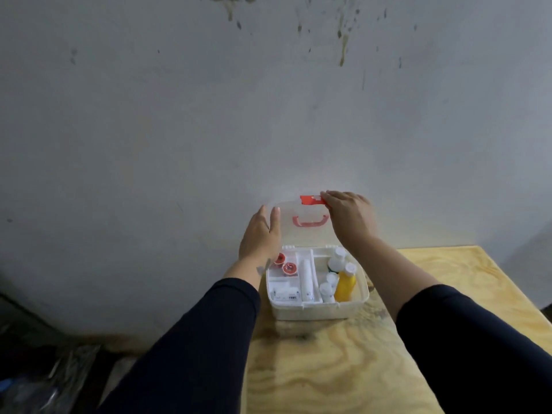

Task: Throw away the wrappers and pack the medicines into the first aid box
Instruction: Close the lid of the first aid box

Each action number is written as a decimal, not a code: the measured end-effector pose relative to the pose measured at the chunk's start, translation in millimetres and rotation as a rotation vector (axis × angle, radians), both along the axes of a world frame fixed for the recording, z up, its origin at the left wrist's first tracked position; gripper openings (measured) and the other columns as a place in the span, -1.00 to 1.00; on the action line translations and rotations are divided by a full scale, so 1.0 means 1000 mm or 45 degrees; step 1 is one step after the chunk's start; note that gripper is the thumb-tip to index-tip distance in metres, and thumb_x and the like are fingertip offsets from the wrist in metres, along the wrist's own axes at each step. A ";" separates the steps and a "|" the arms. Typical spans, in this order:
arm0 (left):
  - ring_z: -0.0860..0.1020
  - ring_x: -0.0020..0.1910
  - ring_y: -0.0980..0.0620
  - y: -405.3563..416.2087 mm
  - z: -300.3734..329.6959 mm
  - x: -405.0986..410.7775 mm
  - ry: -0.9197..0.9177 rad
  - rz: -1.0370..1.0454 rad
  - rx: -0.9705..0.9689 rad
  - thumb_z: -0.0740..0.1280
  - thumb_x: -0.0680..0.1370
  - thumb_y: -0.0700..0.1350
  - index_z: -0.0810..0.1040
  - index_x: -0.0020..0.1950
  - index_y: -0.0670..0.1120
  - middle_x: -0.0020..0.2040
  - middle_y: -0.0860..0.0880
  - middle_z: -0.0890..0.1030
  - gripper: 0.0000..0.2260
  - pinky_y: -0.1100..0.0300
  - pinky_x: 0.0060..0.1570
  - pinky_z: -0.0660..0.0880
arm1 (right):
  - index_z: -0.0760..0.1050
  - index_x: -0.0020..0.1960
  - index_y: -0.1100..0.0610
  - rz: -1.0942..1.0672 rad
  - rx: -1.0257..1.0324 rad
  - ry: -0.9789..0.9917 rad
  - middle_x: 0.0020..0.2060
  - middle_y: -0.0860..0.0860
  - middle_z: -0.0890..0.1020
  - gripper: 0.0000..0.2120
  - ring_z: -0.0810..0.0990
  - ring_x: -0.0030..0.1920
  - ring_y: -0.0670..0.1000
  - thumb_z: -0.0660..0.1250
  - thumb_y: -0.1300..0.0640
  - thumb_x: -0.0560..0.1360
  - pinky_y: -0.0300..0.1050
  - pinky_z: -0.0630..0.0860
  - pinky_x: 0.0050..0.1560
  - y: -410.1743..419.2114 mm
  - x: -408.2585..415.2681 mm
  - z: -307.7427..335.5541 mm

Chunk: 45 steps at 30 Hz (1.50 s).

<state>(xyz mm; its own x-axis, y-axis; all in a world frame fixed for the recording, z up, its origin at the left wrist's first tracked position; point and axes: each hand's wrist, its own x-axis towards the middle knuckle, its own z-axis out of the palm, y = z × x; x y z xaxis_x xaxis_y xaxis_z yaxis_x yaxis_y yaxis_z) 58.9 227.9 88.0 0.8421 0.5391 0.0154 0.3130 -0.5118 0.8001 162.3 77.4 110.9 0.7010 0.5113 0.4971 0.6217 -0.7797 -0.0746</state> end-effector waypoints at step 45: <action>-0.20 0.57 -0.09 -0.045 -0.067 -0.018 0.572 -0.348 1.187 0.06 0.61 0.22 -0.23 0.56 -0.21 0.59 -0.16 -0.19 -0.24 0.09 0.51 -0.15 | -0.22 0.55 0.13 0.202 -0.525 0.538 0.57 0.06 -0.14 -0.30 -0.22 0.56 0.05 0.06 -0.12 0.60 0.07 -0.16 0.54 -0.055 -0.038 -0.089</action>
<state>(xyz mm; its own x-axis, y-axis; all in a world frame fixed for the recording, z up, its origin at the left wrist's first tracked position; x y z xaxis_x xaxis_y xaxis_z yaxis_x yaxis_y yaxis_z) 41.2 183.0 21.3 0.9636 0.2668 -0.0175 0.2637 -0.9591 -0.1030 124.1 22.8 22.4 0.6940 0.7167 -0.0686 0.7150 -0.6972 -0.0515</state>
